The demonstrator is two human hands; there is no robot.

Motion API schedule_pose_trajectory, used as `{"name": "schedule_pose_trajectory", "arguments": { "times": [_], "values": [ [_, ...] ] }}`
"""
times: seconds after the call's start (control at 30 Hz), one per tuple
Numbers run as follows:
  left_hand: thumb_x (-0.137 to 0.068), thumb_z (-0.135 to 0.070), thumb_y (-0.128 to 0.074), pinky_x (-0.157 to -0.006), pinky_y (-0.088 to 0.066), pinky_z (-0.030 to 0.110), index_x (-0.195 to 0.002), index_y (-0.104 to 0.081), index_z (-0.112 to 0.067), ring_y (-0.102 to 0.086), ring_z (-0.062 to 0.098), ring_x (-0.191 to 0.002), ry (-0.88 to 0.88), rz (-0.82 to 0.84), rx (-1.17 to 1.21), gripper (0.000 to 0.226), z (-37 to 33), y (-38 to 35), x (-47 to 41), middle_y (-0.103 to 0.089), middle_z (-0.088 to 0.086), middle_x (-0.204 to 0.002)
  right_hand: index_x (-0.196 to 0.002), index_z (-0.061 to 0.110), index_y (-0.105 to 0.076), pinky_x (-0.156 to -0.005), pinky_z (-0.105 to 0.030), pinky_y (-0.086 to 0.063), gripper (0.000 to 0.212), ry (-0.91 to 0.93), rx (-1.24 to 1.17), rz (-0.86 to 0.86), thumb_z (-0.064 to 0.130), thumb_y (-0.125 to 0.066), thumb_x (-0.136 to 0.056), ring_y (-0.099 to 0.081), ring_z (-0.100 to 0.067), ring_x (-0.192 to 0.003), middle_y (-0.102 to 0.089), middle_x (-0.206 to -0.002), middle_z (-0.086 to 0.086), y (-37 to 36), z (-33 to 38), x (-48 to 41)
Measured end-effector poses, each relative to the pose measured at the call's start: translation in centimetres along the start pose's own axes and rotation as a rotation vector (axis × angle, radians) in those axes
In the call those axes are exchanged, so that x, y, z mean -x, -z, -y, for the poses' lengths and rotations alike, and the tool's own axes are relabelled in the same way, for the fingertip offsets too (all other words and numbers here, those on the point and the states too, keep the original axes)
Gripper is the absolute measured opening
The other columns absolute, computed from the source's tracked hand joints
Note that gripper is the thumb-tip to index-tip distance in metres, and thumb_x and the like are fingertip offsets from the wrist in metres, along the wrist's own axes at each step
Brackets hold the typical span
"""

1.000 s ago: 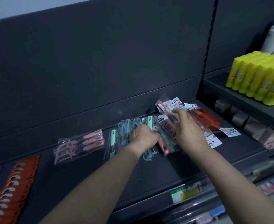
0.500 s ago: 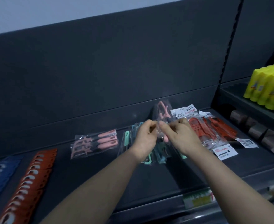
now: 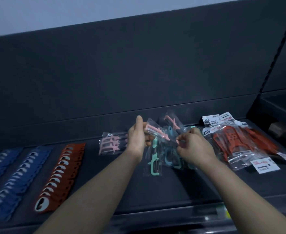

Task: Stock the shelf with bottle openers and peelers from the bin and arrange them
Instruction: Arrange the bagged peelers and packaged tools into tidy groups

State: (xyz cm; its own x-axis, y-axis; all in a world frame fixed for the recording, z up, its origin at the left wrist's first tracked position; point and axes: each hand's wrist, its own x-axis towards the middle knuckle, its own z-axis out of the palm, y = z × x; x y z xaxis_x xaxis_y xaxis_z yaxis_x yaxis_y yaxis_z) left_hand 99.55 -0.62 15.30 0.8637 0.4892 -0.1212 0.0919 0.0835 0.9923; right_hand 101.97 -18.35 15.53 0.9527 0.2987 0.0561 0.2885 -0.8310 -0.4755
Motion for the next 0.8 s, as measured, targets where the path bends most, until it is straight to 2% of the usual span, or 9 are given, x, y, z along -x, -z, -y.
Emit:
{"name": "schedule_pose_trajectory", "arguments": {
  "times": [0.07,0.17,0.23,0.3,0.37,0.47,0.57,0.67,0.8],
  "values": [
    [-0.098,-0.05,-0.043,-0.056,-0.046,0.029,-0.101,-0.063,-0.009,-0.058,0.019,-0.07,-0.03,0.022,-0.015,0.046,0.3,1.3,0.1,-0.068,0.009,-0.086,-0.115,0.033,-0.064,-0.085,-0.031,-0.046,0.033,0.021,0.067,-0.028,0.032,-0.062,-0.082,-0.057,-0.02,-0.107,-0.041,-0.109,0.007,-0.4,0.7,0.0],
    [-0.096,-0.017,-0.058,-0.059,-0.049,0.026,-0.102,-0.059,-0.017,-0.06,0.016,-0.072,-0.133,0.075,-0.083,0.006,0.9,3.4,0.4,-0.066,0.007,-0.089,-0.112,0.034,-0.064,-0.083,-0.031,-0.046,0.026,0.055,0.106,-0.066,0.037,-0.058,-0.087,-0.055,-0.019,-0.108,-0.044,-0.114,0.005,-1.4,2.1,0.0],
    [-0.091,-0.007,-0.062,-0.058,-0.047,0.023,-0.107,-0.058,-0.025,-0.058,0.013,-0.07,-0.193,0.1,-0.22,0.025,1.6,5.8,0.2,-0.063,0.008,-0.09,-0.109,0.035,-0.066,-0.082,-0.031,-0.047,0.023,0.09,0.11,-0.07,0.037,-0.057,-0.088,-0.055,-0.018,-0.108,-0.045,-0.113,0.006,-2.4,3.1,-0.1],
    [-0.086,-0.008,-0.069,-0.061,-0.046,0.025,-0.106,-0.061,-0.029,-0.055,0.013,-0.066,-0.204,0.138,-0.384,0.029,1.8,8.1,0.2,-0.062,0.01,-0.084,-0.106,0.036,-0.067,-0.082,-0.031,-0.046,0.02,0.126,0.112,-0.051,0.035,-0.057,-0.089,-0.054,-0.018,-0.108,-0.045,-0.112,0.006,-3.3,4.2,-0.2],
    [-0.082,-0.01,-0.073,-0.069,-0.047,0.026,-0.097,-0.067,-0.026,-0.057,0.014,-0.069,-0.179,0.133,-0.519,0.023,2.0,10.7,0.1,-0.065,0.007,-0.084,-0.105,0.035,-0.067,-0.083,-0.03,-0.046,0.019,0.18,0.112,-0.032,0.034,-0.058,-0.088,-0.054,-0.018,-0.11,-0.044,-0.111,0.006,-4.3,5.7,-0.3],
    [-0.079,-0.007,-0.074,-0.081,-0.051,0.023,-0.085,-0.072,-0.02,-0.063,0.01,-0.08,-0.151,0.051,-0.587,0.014,2.1,14.2,-0.2,-0.07,-0.006,-0.094,-0.111,0.038,-0.065,-0.084,-0.029,-0.047,0.024,0.247,0.093,0.02,0.04,-0.06,-0.087,-0.054,-0.016,-0.108,-0.042,-0.105,0.008,-5.9,8.0,-0.1],
    [-0.081,-0.007,-0.073,-0.08,-0.052,0.027,-0.076,-0.07,-0.024,-0.064,0.01,-0.077,-0.135,-0.008,-0.615,0.018,2.6,17.1,-0.5,-0.072,-0.004,-0.086,-0.113,0.048,-0.062,-0.081,-0.027,-0.047,0.031,0.248,0.014,0.057,0.045,-0.067,-0.082,-0.056,-0.013,-0.104,-0.034,-0.096,0.014,-7.0,9.6,0.2],
    [-0.081,-0.012,-0.074,-0.086,-0.055,0.036,-0.073,-0.068,-0.029,-0.067,0.013,-0.083,-0.142,-0.034,-0.639,0.02,3.5,19.1,-1.0,-0.074,-0.006,-0.089,-0.114,0.041,-0.064,-0.08,-0.028,-0.045,0.031,0.237,-0.015,0.027,0.029,-0.064,-0.086,-0.057,-0.018,-0.106,-0.039,-0.1,0.011,-7.6,10.2,0.3],
    [-0.083,-0.019,-0.071,-0.08,-0.051,0.026,-0.076,-0.067,-0.03,-0.065,0.007,-0.083,-0.172,-0.088,-0.675,0.014,4.5,19.2,-1.7,-0.071,-0.012,-0.083,-0.103,0.029,-0.069,-0.076,-0.03,-0.046,0.024,0.198,-0.032,-0.087,0.014,-0.059,-0.086,-0.059,-0.026,-0.099,-0.056,-0.101,0.0,-8.4,10.4,-0.1]
  ]
}}
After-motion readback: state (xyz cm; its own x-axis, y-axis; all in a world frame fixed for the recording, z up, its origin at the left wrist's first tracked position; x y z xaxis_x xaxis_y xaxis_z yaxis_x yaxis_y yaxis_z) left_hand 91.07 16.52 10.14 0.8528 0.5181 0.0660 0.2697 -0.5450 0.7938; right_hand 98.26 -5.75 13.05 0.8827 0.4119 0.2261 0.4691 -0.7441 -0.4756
